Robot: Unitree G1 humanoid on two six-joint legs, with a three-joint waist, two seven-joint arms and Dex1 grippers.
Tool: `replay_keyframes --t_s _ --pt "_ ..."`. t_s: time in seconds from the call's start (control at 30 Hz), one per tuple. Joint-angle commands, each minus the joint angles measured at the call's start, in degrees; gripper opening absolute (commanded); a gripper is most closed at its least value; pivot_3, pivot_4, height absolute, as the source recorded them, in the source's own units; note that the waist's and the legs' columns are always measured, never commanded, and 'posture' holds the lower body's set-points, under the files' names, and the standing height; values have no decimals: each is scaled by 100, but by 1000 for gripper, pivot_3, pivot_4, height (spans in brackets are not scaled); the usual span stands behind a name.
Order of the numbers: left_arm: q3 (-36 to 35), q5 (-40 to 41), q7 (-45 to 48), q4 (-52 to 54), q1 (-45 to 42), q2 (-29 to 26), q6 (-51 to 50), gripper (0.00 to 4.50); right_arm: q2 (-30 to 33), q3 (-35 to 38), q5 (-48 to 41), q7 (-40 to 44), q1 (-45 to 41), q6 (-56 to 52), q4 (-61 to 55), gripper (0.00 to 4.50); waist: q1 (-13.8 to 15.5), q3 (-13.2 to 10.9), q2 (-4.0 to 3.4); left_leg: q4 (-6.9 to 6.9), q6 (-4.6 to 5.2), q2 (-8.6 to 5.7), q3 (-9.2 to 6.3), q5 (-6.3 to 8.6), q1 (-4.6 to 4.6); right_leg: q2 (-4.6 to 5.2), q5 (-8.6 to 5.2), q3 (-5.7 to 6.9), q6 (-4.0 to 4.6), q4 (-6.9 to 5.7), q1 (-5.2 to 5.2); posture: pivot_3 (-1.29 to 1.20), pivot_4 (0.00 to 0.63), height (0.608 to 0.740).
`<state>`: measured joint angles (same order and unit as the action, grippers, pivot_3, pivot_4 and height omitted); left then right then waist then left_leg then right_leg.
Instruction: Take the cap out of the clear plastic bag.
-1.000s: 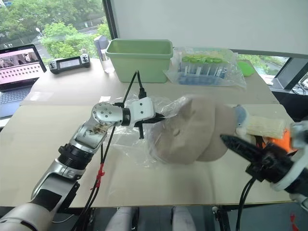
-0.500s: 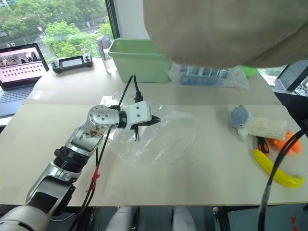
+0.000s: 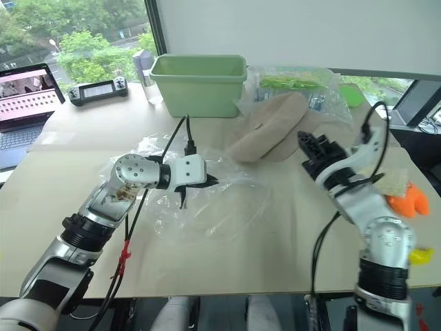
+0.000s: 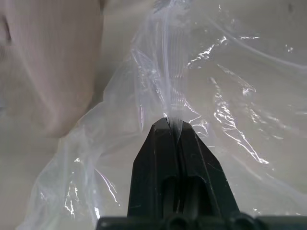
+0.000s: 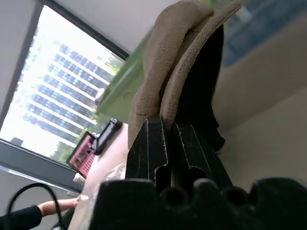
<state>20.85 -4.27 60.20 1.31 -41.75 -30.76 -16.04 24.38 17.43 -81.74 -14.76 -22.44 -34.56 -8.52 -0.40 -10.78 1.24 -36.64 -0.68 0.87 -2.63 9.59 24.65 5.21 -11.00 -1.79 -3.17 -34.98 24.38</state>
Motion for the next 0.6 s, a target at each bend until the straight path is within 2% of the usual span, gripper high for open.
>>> replay_keyframes --t_s 0.03,0.23,0.33,0.43,0.5,0.53,0.6 --pt "-67 64 47 316 39 -70 -51 0 -134 233 582 229 92 297 380 375 0 0 0 -1 0 -2 0 0 0 1 0 -1 -2 1 -2 0 150 740" --pt "-76 55 37 399 96 -103 -100 0 -118 544 854 570 542 117 457 2306 -44 0 -1 0 0 6 0 0 -12 -9 -3 -5 3 -11 -1 0 150 740" --pt "-103 69 41 430 127 -128 -119 0 207 758 590 826 781 -268 104 3292 -45 -1 -3 -1 0 5 4 0 -20 -8 -5 -10 7 -12 -5 0 150 740" --pt "-144 137 84 443 157 -164 -161 0 927 784 350 1324 1107 -931 -507 4354 -52 -2 -7 -1 0 5 10 0 -23 -7 -10 -19 15 -12 -7 0 150 740" --pt "-164 180 114 430 170 -181 -162 0 1347 737 280 1590 1260 -1227 -907 4437 -70 -2 -6 0 1 7 15 0 -27 -9 -18 -23 28 -12 -8 0 150 740" --pt "-177 217 161 406 183 -205 -141 584 1572 755 257 1733 1317 -1333 -1103 4500 -80 -2 -5 0 1 8 16 1 -30 -10 -21 -25 32 -13 -10 0 150 740" --pt "-95 -62 42 94 144 -341 380 1087 1885 842 158 1904 1285 -1458 -1336 4500 -76 -2 -7 0 1 11 18 1 -35 -13 -23 -27 37 -14 -14 0 150 740"
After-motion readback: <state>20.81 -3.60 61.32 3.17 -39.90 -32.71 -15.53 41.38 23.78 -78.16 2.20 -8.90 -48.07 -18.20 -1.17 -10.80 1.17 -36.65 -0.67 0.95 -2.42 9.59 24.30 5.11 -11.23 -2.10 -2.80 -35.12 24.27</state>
